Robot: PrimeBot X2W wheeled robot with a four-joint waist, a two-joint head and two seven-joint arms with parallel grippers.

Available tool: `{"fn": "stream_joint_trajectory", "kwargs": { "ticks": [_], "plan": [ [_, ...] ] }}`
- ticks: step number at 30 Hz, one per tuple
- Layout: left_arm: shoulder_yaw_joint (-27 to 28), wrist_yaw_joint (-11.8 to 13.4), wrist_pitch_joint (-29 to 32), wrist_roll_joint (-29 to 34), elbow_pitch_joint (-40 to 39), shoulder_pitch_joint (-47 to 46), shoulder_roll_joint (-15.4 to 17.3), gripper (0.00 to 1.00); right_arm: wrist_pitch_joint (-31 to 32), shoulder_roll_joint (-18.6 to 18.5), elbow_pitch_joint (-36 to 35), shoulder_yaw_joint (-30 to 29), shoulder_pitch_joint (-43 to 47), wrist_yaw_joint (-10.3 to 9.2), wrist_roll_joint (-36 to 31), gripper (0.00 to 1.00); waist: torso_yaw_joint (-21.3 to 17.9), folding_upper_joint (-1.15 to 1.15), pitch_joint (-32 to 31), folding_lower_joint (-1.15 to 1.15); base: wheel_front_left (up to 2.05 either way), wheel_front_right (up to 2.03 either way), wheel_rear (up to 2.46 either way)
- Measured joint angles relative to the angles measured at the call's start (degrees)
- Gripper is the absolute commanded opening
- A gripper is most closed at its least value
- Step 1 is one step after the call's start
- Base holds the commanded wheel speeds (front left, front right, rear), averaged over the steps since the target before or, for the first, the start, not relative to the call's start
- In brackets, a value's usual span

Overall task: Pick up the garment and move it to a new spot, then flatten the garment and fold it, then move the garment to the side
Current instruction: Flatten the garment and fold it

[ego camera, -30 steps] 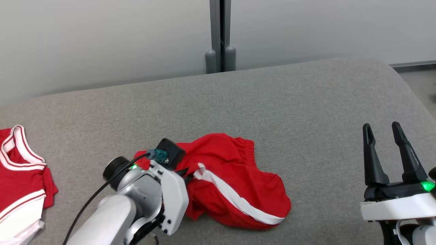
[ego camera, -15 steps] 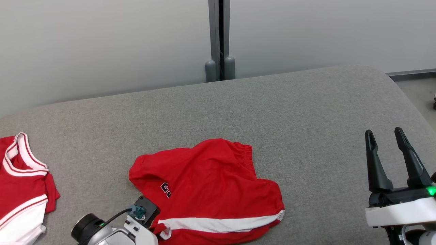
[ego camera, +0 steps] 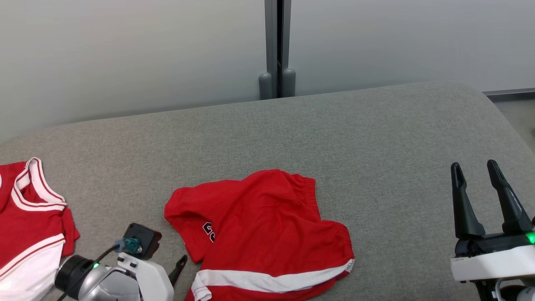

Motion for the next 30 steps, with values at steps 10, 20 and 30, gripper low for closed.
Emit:
{"fn": "stream_joint_trajectory", "kwargs": {
  "ticks": [10, 20, 30],
  "plan": [
    [3.28, 0.99, -1.53, -1.60, 9.26, -9.00, -3.08, 1.00, -0.07, 0.01, 0.15, 1.23, -1.14, 0.00, 0.37, 1.00, -2.05, 0.00, 1.25, 0.00, 0.00, 0.00, 0.00],
    [0.55, -1.79, -1.00, 0.25, 26.17, -19.02, -5.37, 1.00, -0.43, 0.12, 0.23, 1.98, -2.97, 0.00, 0.38, 1.00, -5.66, 0.00, 4.83, 0.00, 0.00, 0.00, 0.00],
    [-1.70, -5.59, -3.36, 1.11, 38.06, -24.26, -7.39, 0.00, -1.86, 0.64, 2.07, 2.92, -3.71, 0.00, 0.86, 1.00, -8.79, 0.00, 7.77, 0.00, 0.00, 0.00, 0.00]
  ]
}}
